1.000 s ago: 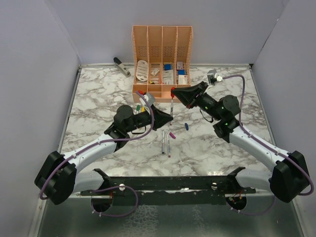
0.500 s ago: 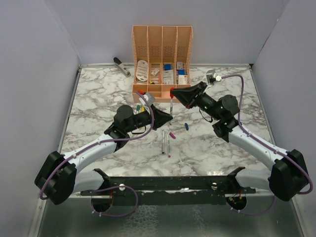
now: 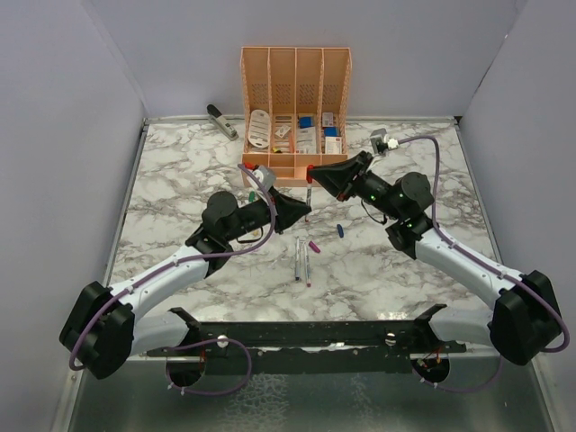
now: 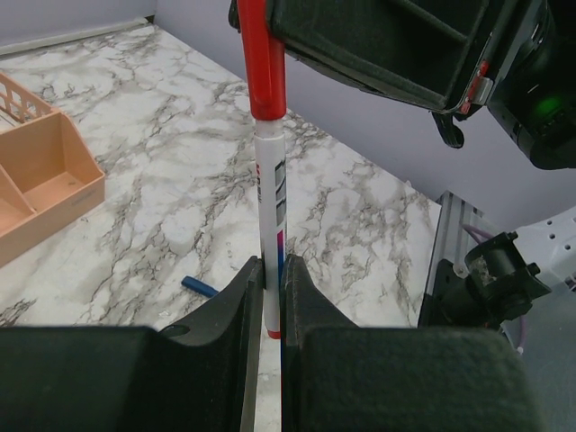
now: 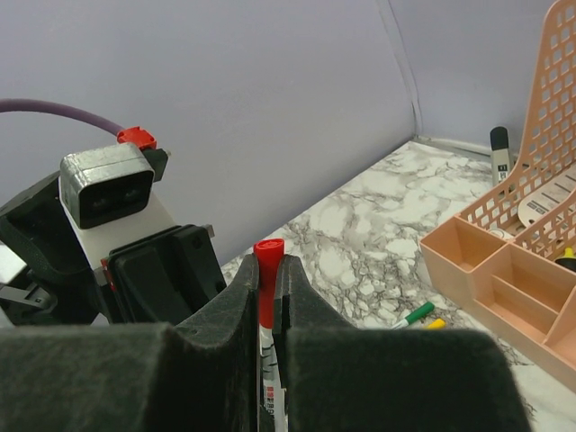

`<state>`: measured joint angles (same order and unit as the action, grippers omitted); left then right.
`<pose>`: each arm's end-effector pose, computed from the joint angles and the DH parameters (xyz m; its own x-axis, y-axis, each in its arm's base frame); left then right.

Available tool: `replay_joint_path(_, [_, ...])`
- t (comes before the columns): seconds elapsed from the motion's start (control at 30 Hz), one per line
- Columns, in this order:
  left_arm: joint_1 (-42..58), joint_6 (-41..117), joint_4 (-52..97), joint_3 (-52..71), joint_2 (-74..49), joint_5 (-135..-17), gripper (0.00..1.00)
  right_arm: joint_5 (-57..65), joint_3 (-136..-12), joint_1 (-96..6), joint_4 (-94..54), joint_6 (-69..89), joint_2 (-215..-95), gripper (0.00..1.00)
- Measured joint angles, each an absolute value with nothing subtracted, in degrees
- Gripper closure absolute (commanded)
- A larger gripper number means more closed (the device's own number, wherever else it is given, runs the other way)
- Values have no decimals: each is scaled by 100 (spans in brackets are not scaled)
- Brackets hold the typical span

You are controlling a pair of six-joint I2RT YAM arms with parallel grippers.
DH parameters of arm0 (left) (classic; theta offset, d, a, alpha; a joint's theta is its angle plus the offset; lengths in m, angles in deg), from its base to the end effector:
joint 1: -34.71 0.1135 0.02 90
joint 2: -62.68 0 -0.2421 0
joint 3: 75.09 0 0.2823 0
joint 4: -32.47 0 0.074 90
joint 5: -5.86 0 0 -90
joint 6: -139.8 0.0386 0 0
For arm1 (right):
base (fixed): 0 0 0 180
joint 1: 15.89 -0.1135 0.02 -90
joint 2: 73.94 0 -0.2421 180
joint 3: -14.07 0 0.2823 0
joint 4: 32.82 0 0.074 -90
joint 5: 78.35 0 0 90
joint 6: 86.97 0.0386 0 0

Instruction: Insert the pens into the pen caps

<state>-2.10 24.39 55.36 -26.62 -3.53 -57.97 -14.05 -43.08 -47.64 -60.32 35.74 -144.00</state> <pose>0.2295 -0.1930 0.2588 -0.3167 -0.2440 -0.9166 0.8342 0.3882 -0.3916 0.2615 0.1815 0.3054 -0.2688 0.4063 -0.8733 -0.8150 0.3873 0.4310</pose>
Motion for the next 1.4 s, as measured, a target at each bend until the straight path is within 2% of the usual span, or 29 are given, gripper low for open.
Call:
replay_joint_path(0.47, [-123, 2074, 5339, -2476, -460, -5799, 100, -1486, -4350, -4727, -6141, 3563, -14704, 98])
replay_joint_path(1.4, [-16, 2190, 4819, -2137, -639, -6242, 100, -1005, -4818, -4875, -5311, 2861, -15038, 99])
